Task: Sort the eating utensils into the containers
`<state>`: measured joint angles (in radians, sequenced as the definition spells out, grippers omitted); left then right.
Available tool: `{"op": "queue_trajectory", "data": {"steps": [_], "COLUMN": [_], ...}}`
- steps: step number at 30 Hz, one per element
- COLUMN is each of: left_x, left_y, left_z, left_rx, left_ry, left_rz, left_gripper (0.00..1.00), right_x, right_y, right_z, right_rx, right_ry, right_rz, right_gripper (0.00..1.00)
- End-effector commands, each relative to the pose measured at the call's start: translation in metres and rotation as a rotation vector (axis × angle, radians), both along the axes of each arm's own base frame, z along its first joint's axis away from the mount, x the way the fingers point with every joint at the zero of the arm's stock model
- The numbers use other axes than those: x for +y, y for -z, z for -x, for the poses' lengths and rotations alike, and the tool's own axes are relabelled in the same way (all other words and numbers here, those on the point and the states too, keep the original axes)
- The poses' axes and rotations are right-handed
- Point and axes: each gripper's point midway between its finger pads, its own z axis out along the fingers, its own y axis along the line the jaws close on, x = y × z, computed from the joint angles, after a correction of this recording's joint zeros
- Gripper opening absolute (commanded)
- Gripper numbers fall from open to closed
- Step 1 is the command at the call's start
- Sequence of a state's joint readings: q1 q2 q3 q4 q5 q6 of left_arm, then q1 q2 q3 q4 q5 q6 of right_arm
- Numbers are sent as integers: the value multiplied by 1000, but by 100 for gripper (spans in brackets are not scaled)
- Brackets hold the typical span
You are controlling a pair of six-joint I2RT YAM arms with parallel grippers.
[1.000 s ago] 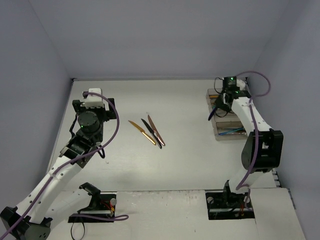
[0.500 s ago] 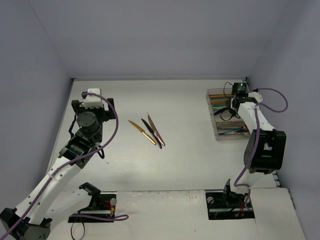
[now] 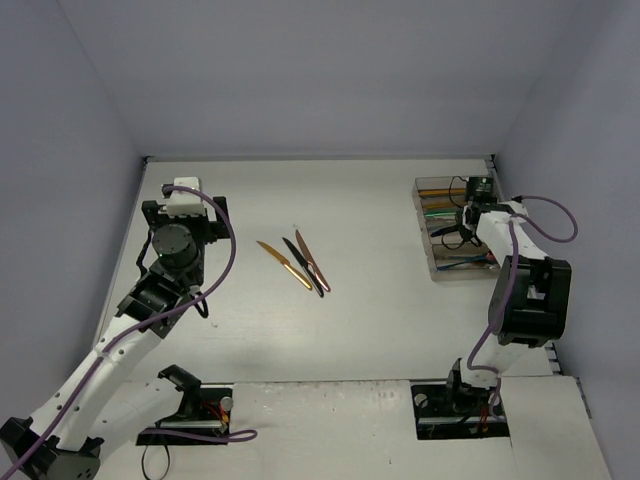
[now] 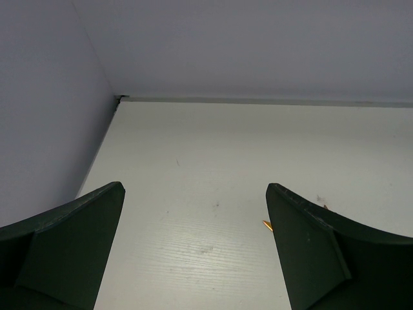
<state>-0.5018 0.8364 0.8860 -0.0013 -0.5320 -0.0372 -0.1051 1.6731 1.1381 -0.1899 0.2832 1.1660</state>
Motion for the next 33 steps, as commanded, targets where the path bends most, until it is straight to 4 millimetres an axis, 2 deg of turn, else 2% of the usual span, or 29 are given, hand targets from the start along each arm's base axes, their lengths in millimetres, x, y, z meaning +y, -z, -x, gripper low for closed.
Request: {"op": "queue_trajectory", "data": {"steps": [1,8,17,19,23,25,27,28,31,33], "left_x": [3,2,1,0,0,-1,-2,-2,-3,-4], "left_y": [-31,-30,-30,-30,-28,-28,-26,-26,-23,-22], "left_z": [1,0,0,0,-1,-2,-3,-4,-5,-6], "left_rx": [-89,-87,-88,-85,-81,-79,-73,-72,-64,-58], "left_ry": [-13,-7,0,2,1,4,5,4,4,6], "left_rz": [48,50,55,55,51,51,47,47,42,40], "left_gripper": [90,90,90,90,90,90,90,90,90,90], "right_x": [-8,-2,3,6,27,67,105,130,188,214], "right_y": [-1,8,-7,-16,-61,-88,-98,-103,-88,-77], "right_z": [-8,-5,-7,-9,-28,-42,-45,-45,-33,-23], "right_rx": [-41,-21,-29,-36,-33,-63,-56,-60,-12,25], "right_ry": [52,33,-50,-101,-398,-591,-780,-900,-1159,-1281], "right_rz": [3,-26,0,24,230,313,378,418,477,523], "right_gripper": [7,20,30,32,44,52,55,56,59,58]}}
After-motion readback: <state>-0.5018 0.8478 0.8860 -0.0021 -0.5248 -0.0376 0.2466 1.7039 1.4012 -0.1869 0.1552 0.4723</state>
